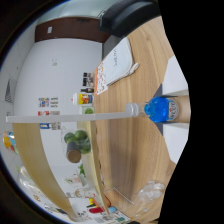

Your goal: Make me a cup of Mount Fuji.

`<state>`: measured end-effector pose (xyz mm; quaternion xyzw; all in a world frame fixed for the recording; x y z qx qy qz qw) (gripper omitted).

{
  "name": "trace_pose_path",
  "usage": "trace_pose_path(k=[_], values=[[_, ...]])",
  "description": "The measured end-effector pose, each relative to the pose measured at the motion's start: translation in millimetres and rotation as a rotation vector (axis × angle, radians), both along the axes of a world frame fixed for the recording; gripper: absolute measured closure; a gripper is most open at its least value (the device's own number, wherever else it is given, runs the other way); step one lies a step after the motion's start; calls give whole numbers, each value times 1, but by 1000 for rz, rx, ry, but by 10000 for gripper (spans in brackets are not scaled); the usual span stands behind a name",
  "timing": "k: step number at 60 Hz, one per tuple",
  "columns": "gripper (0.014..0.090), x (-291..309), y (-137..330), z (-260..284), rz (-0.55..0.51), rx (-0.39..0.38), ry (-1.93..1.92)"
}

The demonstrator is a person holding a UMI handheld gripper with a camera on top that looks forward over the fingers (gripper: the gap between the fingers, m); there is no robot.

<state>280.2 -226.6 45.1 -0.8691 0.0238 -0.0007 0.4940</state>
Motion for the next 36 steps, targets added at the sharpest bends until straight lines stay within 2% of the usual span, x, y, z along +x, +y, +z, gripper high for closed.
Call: trace_pose_path(k=[15, 27, 36], values=[[687, -3, -3, -33, 30, -98, 3], [677, -3, -11, -35, 48, -116, -58], [653, 1, -22, -38, 1, -146, -11]])
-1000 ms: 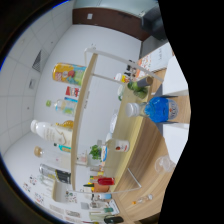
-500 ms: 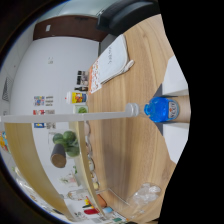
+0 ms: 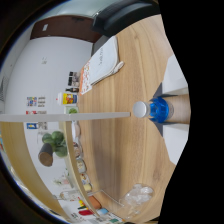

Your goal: Make me a cup of Mount Fuji.

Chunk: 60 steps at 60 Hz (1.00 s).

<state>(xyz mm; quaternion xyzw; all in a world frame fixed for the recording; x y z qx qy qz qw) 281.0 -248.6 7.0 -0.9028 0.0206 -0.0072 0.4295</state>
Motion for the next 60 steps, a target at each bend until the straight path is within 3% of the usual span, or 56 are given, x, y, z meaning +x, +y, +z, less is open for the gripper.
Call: trace_pose_path(k=[5, 7, 8, 9, 11, 23, 31, 49, 60], values=[[494, 3, -5, 9, -27, -2, -3], [377, 2, -7, 17, -30, 10, -4], [261, 1, -8, 22, -29, 16, -3], [257, -1, -10, 27, -28, 24, -4], [179, -1, -13, 39, -38, 37, -10], [191, -47, -33, 139, -92, 188, 19], [194, -105, -46, 163, -64, 250, 31], [195, -226, -53, 130, 13, 175, 70], [192, -271, -19, 211, 30, 286, 59]])
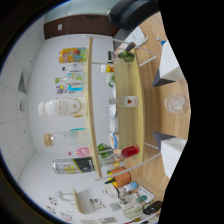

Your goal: Make me a cup of Mount Fuji.

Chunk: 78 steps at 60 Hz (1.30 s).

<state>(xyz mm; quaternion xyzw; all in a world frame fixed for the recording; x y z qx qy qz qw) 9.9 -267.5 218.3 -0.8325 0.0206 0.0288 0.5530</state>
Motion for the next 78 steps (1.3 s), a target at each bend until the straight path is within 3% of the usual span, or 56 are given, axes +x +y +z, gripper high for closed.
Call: trace_pose_path(k=[13, 20, 28, 36, 40, 44, 50, 59, 78], values=[[190, -42, 56, 148, 7, 232, -19], [188, -58, 84, 193, 12, 303, -21], [225, -68, 118, 201, 19, 280, 6], [318, -69, 145, 187, 11, 220, -29], [395, -66, 153, 178, 9, 196, -34], [527, -65, 158, 173, 4, 179, -24], [634, -69, 162, 172, 22, 174, -27], [651, -69, 160, 174, 18, 172, -47], [676, -79, 103, 221, 73, 292, -22]])
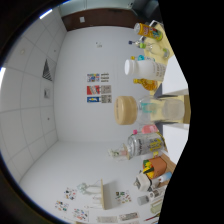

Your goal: Make me a cup of Mount Fuji.

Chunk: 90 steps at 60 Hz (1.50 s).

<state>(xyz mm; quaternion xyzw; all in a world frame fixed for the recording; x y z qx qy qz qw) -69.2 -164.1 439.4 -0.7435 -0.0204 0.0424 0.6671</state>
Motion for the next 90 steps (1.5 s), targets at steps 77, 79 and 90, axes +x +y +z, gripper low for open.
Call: trace_pose_path(k=[77, 79, 90], values=[[676, -11, -48, -308, -92, -288, 1388], [678, -11, -47, -309, -91, -293, 1424], [677, -11, -45, -317, -92, -315, 1582]])
